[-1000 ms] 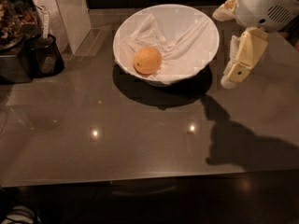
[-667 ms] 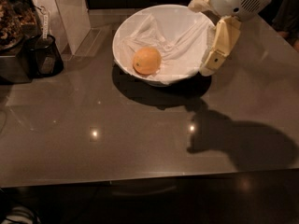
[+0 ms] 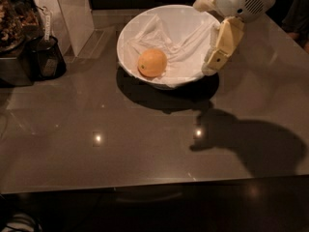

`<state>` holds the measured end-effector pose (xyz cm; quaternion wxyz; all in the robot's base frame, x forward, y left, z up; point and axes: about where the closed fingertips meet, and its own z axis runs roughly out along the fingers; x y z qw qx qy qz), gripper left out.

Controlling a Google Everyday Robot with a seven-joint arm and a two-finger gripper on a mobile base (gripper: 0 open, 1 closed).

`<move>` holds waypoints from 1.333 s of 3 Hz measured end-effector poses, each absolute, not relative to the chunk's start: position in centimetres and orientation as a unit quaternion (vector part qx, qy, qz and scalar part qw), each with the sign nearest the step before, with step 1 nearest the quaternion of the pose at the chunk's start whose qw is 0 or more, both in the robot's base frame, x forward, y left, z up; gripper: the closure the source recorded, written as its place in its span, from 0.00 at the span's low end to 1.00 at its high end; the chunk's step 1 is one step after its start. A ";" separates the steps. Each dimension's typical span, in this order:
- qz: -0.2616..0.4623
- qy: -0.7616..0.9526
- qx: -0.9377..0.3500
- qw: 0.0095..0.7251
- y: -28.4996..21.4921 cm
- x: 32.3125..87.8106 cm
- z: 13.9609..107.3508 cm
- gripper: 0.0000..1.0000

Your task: Pick orange from white bowl

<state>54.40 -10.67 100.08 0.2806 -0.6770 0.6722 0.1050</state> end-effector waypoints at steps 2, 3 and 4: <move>0.142 0.638 -0.697 0.294 -7.1 60.1 98.4 0.00; 0.142 0.638 -0.696 0.297 -7.0 60.5 98.4 0.00; 0.146 0.645 -0.688 0.298 -7.0 60.8 97.9 0.00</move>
Offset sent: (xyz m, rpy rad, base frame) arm 0.0892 0.0543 -0.0253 0.0985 0.0311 0.1509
